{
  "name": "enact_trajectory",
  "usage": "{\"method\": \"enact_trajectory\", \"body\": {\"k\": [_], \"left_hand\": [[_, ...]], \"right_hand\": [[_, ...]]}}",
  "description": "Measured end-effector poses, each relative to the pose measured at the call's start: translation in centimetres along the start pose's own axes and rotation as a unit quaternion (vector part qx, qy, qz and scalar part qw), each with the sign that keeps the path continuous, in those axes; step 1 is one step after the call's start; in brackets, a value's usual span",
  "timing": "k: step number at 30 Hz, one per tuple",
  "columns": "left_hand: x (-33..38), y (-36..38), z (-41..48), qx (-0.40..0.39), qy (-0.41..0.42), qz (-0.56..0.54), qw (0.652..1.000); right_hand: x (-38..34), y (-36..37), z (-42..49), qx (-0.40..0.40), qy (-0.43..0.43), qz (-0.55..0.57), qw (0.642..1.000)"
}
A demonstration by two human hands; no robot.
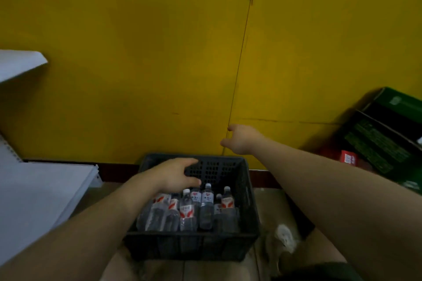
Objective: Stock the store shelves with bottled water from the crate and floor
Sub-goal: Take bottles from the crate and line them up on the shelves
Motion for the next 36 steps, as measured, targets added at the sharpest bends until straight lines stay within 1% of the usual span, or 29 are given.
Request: {"method": "enact_trajectory", "body": {"k": [3, 7, 12, 17, 21, 24, 27, 28, 30, 32, 34, 36], "left_hand": [[-1.5, 3.3, 2.6, -0.035, -0.035, -0.019, 0.999], [-3.8, 7.7, 5.7, -0.076, -0.079, -0.024, 0.994], [-6.1, 13.3, 9.8, -0.115, -0.091, -0.022, 0.989], [-7.5, 20.8, 15.5, -0.152, -0.137, -0.128, 0.97], [-8.6, 27.1, 19.3, -0.211, -0.171, -0.175, 0.946], [-9.7, 30.8, 21.1, -0.236, -0.201, -0.242, 0.92], [-10.9, 34.1, 22.1, -0.246, -0.258, -0.328, 0.875], [-11.2, 34.9, 22.3, -0.245, -0.269, -0.345, 0.865], [-11.8, 36.0, 22.5, -0.251, -0.267, -0.357, 0.859], [-12.2, 36.7, 22.5, -0.259, -0.278, -0.371, 0.847], [-12.5, 37.1, 22.5, -0.271, -0.267, -0.363, 0.85], [-12.5, 36.8, 22.3, -0.263, -0.258, -0.37, 0.853]], "right_hand": [[2.1, 3.5, 1.1, -0.037, 0.024, 0.017, 0.999], [4.7, 8.9, 2.4, -0.105, 0.031, 0.009, 0.994], [7.2, 15.8, 5.2, -0.18, 0.05, 0.03, 0.982], [9.8, 24.2, 8.8, -0.224, 0.075, 0.053, 0.97], [11.8, 31.3, 11.0, -0.223, 0.118, 0.09, 0.963], [12.8, 35.9, 12.3, -0.209, 0.158, 0.109, 0.959], [13.3, 40.0, 13.3, -0.219, 0.204, 0.103, 0.949], [13.3, 41.2, 13.4, -0.225, 0.22, 0.109, 0.943], [13.3, 43.5, 13.1, -0.227, 0.264, 0.154, 0.925], [13.1, 44.8, 12.9, -0.204, 0.292, 0.185, 0.916], [13.2, 45.2, 12.9, -0.193, 0.294, 0.186, 0.918], [13.2, 44.5, 12.9, -0.2, 0.281, 0.185, 0.92]]}}
Point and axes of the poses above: each hand's wrist, its own z-axis towards the middle knuckle, its own y-axis out of the palm, x = y × z, the point moved 3 cm from there along z, towards the middle knuckle, and after that the axes turned 15 degrees about x, right-handed, at the moved point
